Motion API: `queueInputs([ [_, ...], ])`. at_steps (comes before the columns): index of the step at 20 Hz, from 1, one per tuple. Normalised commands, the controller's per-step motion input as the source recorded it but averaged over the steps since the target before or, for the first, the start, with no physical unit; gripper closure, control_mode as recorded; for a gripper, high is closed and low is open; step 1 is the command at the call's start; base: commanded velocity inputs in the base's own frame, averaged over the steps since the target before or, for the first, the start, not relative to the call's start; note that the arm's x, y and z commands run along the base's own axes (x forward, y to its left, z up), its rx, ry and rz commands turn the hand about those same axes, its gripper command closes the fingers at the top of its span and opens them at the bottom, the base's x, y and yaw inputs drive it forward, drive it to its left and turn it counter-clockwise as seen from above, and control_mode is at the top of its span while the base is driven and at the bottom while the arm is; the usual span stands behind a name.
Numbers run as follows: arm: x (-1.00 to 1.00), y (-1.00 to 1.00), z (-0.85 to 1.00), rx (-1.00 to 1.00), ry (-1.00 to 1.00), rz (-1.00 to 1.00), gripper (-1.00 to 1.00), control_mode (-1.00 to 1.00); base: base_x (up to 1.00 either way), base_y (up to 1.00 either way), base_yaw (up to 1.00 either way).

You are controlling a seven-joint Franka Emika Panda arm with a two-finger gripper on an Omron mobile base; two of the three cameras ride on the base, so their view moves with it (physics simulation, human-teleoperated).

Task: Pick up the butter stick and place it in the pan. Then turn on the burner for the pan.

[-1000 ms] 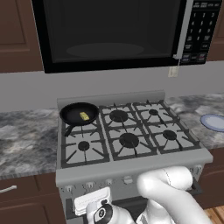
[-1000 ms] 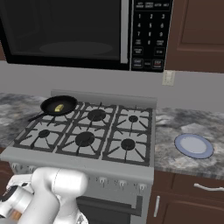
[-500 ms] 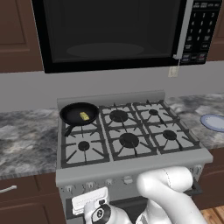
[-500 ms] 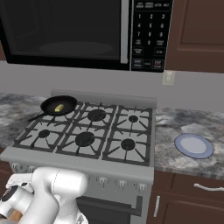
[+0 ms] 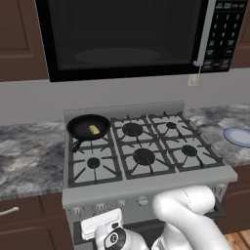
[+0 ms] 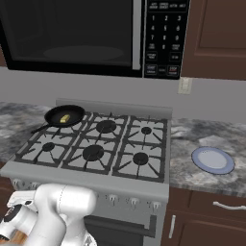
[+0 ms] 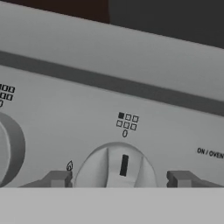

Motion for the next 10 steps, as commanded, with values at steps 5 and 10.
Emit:
queueInputs([
  [5,0.24,-0.32,0.0,0.11,-0.02,0.0,-1.0,-1.0,0.0,0.0,0.0],
  [10,0.15,-0.18,0.0,0.08,0.0,0.0,1.0,-1.0,0.0,0.0,0.0],
])
